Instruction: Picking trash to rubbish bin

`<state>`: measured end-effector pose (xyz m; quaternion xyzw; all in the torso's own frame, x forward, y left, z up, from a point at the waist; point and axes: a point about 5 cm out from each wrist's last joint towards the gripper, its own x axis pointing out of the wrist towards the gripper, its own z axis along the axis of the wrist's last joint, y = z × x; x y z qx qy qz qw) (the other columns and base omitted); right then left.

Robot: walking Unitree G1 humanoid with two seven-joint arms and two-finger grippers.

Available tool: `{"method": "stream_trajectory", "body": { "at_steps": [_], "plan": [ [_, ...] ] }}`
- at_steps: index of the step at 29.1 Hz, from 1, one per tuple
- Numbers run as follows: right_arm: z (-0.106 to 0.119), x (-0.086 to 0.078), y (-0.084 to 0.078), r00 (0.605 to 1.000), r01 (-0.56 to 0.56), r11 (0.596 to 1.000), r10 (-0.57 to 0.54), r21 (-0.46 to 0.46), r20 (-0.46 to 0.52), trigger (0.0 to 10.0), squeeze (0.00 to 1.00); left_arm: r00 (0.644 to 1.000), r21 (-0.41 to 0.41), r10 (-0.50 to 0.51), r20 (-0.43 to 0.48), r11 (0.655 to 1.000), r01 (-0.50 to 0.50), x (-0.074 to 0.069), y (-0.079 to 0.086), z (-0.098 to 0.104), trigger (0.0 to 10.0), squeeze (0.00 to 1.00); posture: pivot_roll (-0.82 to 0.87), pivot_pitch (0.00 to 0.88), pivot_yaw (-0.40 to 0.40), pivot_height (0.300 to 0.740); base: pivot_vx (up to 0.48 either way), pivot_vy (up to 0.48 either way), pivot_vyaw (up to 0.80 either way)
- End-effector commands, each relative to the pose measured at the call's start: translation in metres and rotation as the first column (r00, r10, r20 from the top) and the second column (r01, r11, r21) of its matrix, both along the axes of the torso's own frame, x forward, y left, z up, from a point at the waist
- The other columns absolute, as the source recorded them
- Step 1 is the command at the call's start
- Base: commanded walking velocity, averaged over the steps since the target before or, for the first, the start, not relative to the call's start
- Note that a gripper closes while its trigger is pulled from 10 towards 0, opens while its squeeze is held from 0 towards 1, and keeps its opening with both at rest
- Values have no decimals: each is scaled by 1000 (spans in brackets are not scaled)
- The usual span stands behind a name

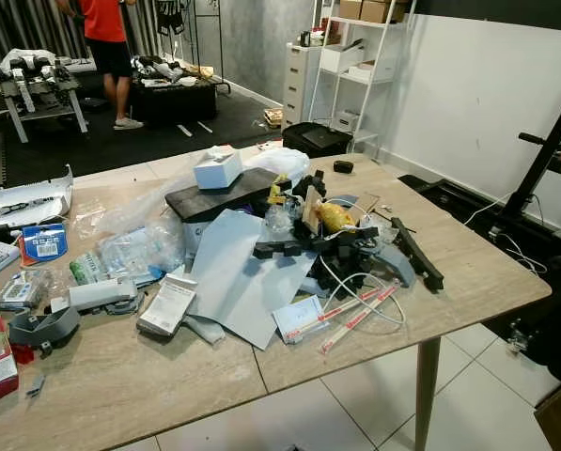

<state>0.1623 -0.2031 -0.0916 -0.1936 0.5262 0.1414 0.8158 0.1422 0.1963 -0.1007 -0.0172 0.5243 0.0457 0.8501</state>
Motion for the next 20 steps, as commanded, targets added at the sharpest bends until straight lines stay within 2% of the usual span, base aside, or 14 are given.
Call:
{"method": "stream_trajectory", "body": {
  "at_steps": [1,10,20],
  "plan": [
    [-2,-3,6,1000,-20,1000,20,24,-17,10000,0,998,16,58,-37,998,-58,-12,9,-3,10000,0,-105,88,9,740,0,0,775],
    [-3,-4,10,999,-34,999,35,40,-26,10000,0,993,30,116,-36,993,-115,-14,15,-3,10000,0,-99,89,9,740,0,0,775],
    [-3,-5,10,999,-36,998,38,43,-30,10000,0,991,36,130,-33,991,-129,-14,17,-2,10000,0,-101,90,11,740,0,0,774]
  ]
}}
